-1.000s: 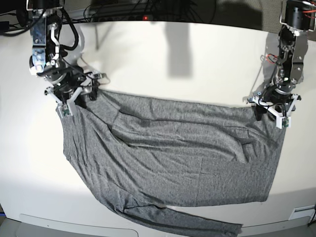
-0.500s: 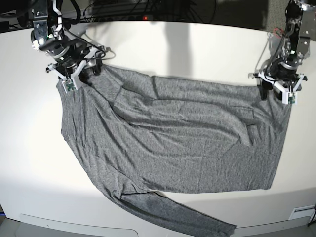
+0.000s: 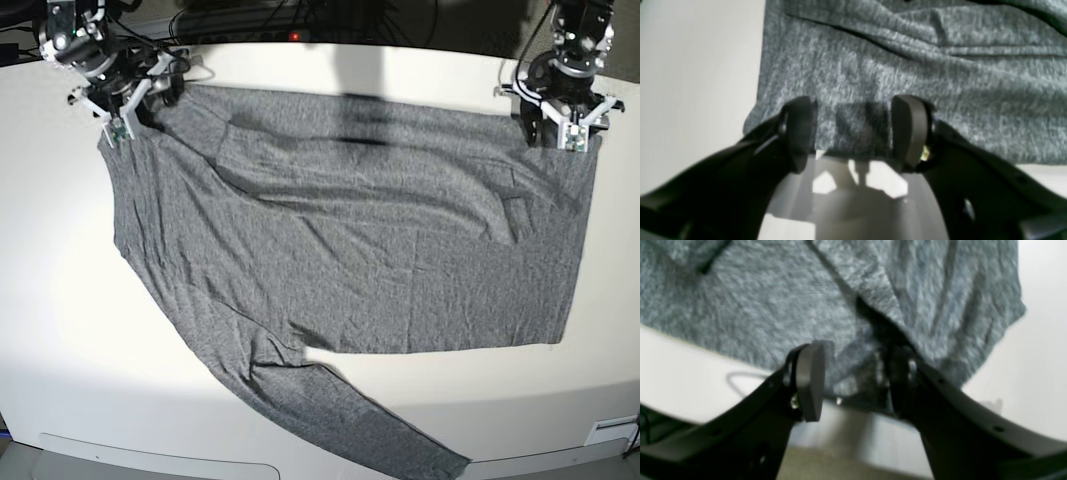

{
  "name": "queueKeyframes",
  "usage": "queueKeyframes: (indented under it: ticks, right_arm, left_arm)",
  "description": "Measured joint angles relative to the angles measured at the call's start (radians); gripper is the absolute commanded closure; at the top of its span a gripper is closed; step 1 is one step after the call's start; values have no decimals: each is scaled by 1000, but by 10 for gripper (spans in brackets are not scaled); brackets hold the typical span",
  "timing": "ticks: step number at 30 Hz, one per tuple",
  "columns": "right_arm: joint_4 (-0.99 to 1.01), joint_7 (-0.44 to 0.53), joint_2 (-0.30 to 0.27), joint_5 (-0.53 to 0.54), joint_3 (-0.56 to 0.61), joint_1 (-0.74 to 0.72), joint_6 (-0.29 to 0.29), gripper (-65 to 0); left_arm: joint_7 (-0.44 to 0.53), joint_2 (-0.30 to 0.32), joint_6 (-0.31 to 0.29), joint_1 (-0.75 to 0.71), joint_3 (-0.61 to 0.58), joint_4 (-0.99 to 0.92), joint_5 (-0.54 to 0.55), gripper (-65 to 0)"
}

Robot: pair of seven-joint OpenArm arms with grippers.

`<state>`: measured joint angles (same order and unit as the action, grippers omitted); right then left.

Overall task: Fold the T-shirt properly
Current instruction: 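Pull the held shirt edge with both grippers toward the robot base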

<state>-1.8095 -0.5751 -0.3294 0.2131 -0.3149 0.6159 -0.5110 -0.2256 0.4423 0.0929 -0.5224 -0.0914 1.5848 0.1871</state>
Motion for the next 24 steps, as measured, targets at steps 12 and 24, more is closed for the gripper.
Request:
queueKeyframes:
  ticks: [12,24]
  right_arm:
    - [-37,14,0,25,-18,97,1,-303]
    - [-129,23,-1,102,-18,-19,20,-303]
  left_arm:
    - [71,-113,32,-135,6,55,-95,-365]
    - [74,-110,31,-134,6,55,-98,-365]
